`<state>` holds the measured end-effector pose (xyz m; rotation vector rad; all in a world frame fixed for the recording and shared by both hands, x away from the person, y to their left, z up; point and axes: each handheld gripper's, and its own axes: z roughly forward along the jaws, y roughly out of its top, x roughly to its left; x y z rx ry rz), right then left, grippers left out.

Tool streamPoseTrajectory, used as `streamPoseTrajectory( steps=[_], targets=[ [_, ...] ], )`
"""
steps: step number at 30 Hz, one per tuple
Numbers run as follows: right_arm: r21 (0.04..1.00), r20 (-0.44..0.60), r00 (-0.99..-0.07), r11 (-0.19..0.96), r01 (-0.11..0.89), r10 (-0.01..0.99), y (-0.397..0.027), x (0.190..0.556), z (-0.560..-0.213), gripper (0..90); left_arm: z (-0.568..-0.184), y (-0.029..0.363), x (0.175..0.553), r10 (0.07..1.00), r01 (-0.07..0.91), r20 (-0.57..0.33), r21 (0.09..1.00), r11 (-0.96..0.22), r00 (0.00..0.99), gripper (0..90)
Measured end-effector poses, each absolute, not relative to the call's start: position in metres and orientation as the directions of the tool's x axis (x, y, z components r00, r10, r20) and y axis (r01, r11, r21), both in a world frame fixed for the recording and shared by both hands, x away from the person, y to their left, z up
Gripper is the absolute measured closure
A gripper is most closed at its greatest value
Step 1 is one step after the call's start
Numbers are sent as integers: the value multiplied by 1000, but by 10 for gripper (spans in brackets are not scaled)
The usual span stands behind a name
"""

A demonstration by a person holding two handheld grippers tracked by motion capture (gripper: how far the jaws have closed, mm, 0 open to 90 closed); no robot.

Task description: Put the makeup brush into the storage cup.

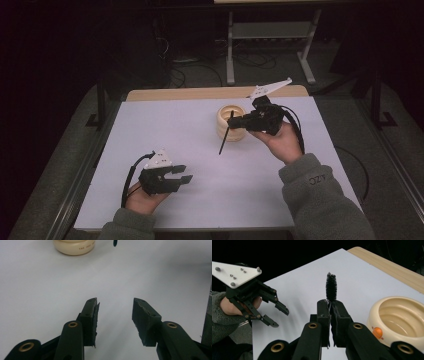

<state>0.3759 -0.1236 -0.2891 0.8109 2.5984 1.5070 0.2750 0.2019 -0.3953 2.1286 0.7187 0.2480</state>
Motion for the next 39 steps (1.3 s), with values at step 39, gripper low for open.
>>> streamPoseTrajectory(
  steps=[39],
  targets=[
    [811, 168, -799, 380, 445, 578, -126, 427, -243, 847, -399, 208, 280, 611, 426, -85, 791, -439, 787, 486]
  ],
)
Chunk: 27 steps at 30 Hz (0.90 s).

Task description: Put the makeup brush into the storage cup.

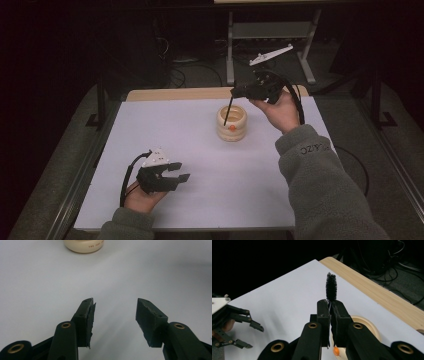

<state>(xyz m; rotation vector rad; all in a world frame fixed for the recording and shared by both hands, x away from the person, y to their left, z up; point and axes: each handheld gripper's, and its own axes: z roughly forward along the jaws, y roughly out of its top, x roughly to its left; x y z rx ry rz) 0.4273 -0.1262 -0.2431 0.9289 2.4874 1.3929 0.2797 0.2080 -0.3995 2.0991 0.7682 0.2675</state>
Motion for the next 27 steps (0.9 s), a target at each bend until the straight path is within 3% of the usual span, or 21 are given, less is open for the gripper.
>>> streamPoseTrajectory(
  steps=[11, 27],
  targets=[
    [811, 162, -762, 355, 465, 627, -129, 440, -233, 846, -399, 208, 280, 609, 423, -83, 792, -441, 789, 479],
    [789, 165, -719, 347, 506, 675, -128, 453, -247, 845, -400, 208, 280, 614, 416, -74, 797, -437, 786, 471]
  ],
)
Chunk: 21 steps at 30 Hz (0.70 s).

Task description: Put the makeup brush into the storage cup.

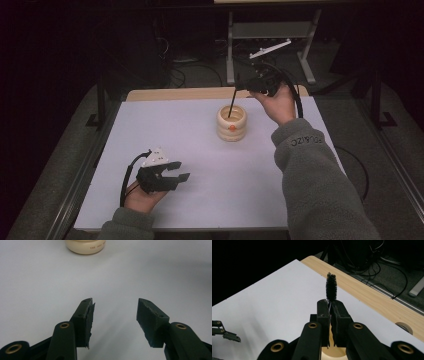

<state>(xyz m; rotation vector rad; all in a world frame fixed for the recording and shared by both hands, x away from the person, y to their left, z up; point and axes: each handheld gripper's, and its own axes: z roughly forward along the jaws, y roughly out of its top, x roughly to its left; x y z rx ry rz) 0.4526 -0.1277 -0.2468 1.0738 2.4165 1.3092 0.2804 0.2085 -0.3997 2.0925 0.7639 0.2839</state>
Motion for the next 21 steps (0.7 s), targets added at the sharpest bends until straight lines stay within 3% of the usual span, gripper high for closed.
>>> streamPoseTrajectory(
  steps=[21],
  targets=[
    [786, 187, -688, 313, 533, 701, -131, 457, -264, 842, -400, 209, 280, 620, 430, -87, 794, -429, 779, 468]
  ],
)
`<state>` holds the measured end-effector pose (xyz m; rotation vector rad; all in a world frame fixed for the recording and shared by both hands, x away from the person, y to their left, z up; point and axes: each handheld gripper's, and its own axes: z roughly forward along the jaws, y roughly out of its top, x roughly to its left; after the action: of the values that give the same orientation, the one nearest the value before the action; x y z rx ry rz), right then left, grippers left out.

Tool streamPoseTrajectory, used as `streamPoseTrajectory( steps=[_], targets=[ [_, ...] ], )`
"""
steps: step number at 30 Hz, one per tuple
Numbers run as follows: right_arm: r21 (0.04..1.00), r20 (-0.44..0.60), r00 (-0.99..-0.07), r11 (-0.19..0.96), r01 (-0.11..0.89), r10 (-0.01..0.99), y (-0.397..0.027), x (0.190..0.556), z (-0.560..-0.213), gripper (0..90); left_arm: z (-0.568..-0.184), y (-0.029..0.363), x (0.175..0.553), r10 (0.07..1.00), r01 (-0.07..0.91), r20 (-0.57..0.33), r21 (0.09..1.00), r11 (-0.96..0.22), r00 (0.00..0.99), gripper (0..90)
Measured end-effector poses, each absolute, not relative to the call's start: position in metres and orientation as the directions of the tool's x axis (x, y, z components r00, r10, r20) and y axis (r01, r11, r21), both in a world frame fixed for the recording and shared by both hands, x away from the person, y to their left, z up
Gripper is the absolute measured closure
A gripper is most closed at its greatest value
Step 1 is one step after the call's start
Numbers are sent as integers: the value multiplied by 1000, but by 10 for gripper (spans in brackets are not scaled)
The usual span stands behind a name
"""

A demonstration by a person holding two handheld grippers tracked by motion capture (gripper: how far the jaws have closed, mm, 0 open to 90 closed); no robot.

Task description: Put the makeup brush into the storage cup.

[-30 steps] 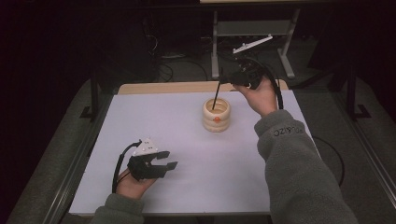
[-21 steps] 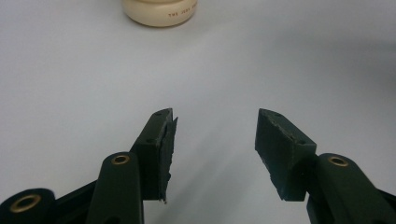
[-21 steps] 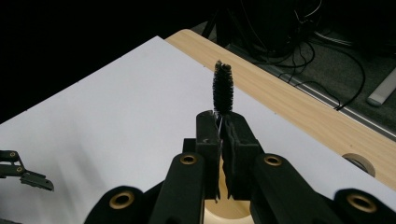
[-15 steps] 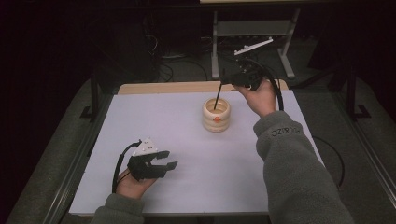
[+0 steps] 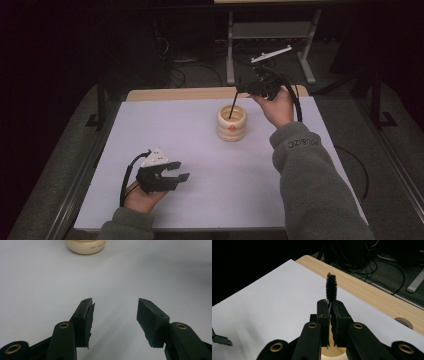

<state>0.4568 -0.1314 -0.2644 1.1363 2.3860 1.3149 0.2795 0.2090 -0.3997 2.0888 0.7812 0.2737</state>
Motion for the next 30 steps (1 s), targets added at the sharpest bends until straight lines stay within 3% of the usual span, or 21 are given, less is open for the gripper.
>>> streamPoseTrajectory(
  steps=[30],
  targets=[
    [784, 211, -666, 282, 552, 716, -132, 458, -291, 840, -400, 209, 280, 609, 419, -73, 790, -449, 790, 454]
  ],
)
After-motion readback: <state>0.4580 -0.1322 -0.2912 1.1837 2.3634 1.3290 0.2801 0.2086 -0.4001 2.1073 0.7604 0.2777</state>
